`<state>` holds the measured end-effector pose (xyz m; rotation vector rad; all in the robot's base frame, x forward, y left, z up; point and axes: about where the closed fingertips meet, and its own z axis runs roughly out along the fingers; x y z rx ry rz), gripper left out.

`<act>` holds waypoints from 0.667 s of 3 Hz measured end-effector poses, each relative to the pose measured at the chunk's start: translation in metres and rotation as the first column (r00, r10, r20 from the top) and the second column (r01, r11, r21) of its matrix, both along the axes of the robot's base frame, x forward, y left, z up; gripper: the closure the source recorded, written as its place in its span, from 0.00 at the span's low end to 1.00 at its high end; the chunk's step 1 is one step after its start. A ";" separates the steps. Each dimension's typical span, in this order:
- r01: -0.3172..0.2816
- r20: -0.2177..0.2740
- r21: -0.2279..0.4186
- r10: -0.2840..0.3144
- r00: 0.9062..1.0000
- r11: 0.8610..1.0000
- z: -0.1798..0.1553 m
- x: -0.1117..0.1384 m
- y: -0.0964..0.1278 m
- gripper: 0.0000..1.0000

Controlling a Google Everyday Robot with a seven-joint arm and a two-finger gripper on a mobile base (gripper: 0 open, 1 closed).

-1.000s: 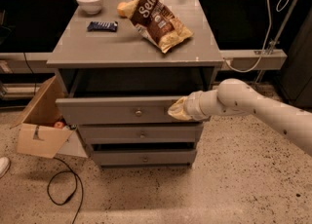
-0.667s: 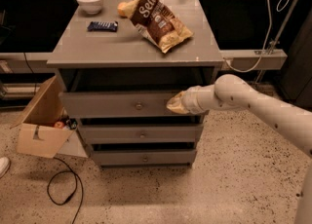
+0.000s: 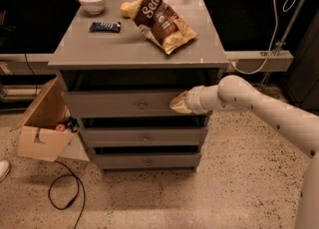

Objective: Close top drawer

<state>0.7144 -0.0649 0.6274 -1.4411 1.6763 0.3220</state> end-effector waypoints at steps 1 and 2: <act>-0.019 0.022 0.013 0.019 1.000 1.000 0.017 -0.029 -0.011 1.00; -0.021 0.020 0.016 0.021 1.000 1.000 0.046 -0.097 -0.038 1.00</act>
Offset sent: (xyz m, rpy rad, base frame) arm -0.1588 -0.0680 0.0700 0.0104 -0.0153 0.0164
